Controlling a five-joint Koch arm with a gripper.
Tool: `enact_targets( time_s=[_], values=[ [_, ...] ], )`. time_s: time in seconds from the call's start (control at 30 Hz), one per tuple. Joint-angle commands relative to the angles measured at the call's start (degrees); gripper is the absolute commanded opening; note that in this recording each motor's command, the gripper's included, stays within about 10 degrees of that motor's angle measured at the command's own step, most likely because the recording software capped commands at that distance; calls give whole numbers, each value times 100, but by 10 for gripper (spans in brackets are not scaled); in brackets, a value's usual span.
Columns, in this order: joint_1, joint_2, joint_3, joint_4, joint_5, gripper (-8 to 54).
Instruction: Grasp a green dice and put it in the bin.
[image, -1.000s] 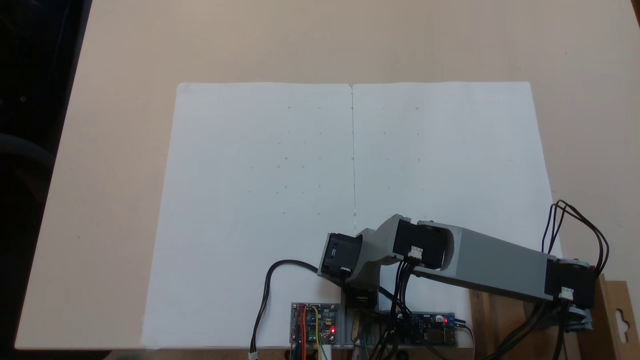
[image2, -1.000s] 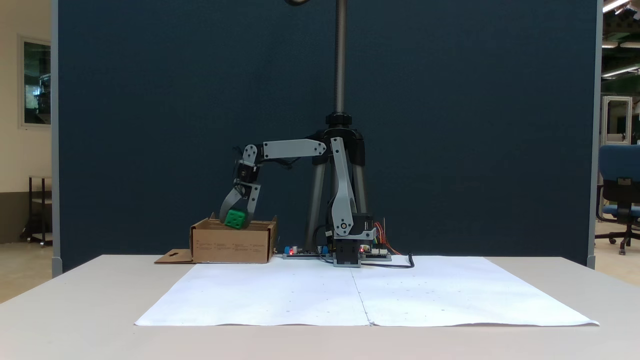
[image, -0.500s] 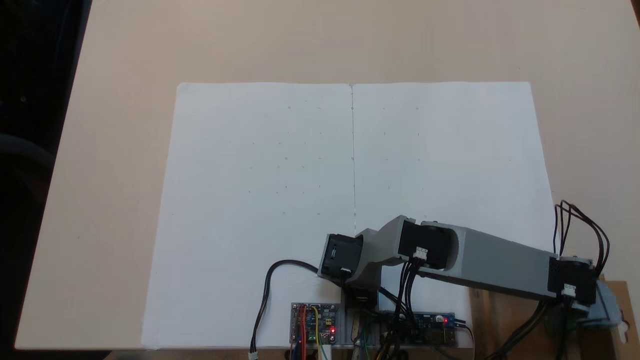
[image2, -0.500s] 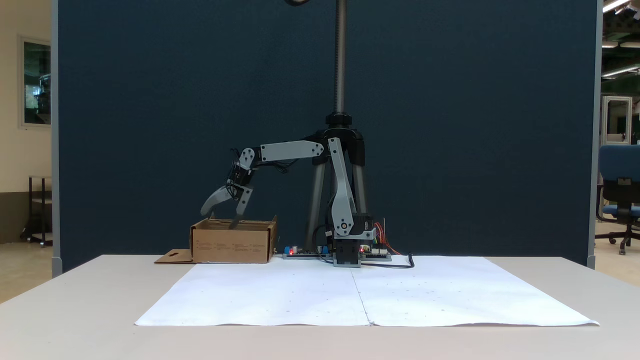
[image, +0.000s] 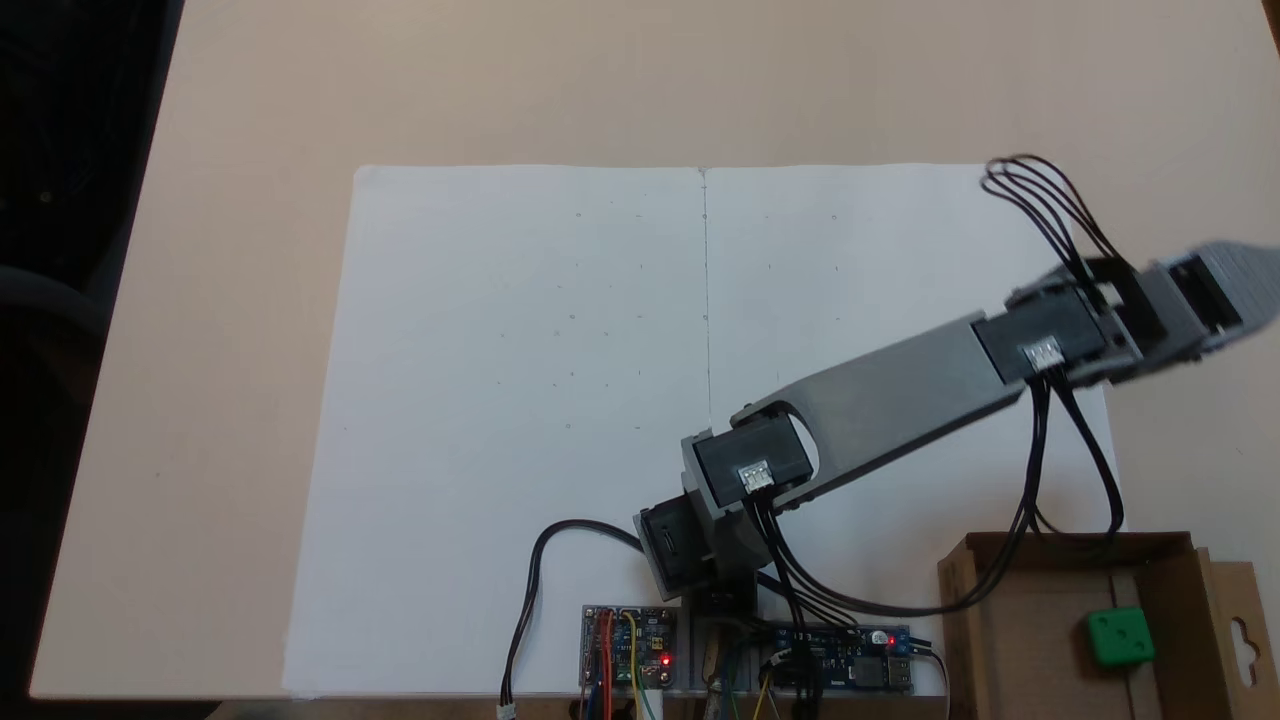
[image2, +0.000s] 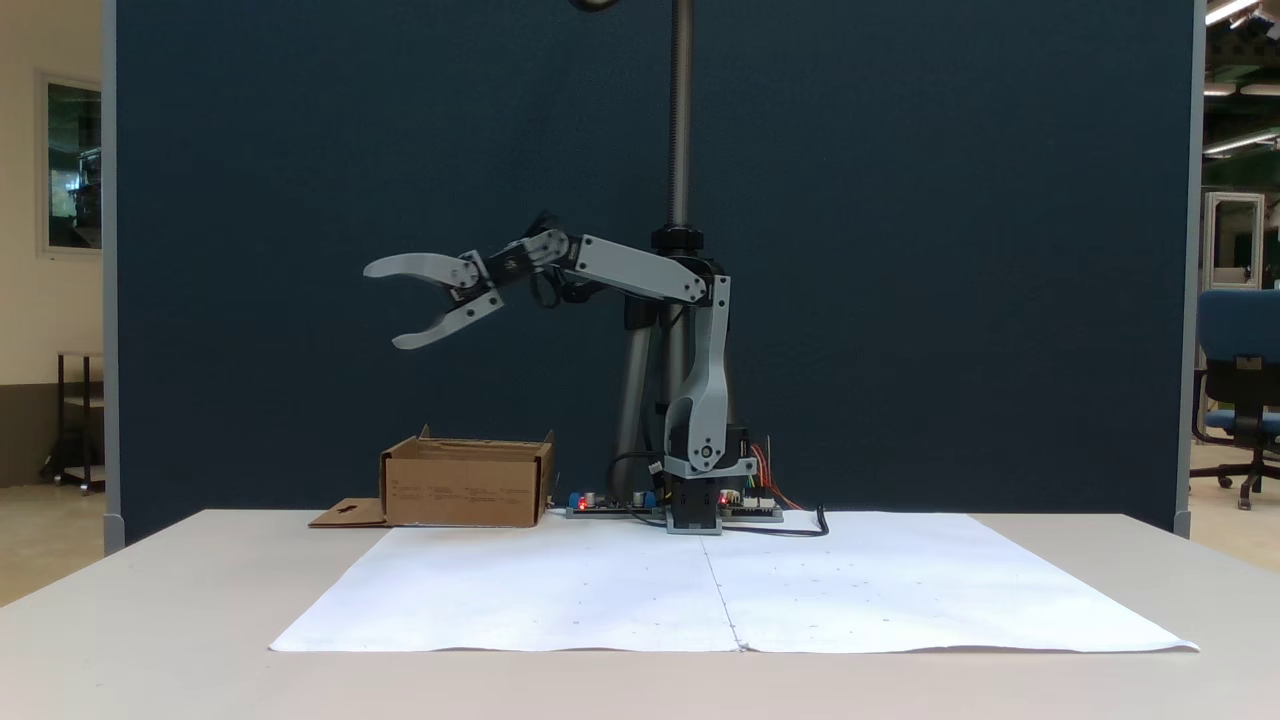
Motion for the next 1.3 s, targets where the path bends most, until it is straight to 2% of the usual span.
enact_targets(
  time_s=[0.0,0.6,0.97,1.27],
  values=[
    [-466,290,-167,-387,316,419],
    [-3937,633,1072,-466,308,437],
    [-5704,1415,3041,-2169,264,439],
    [-6126,1854,5106,-3733,-70,434]
  ],
)
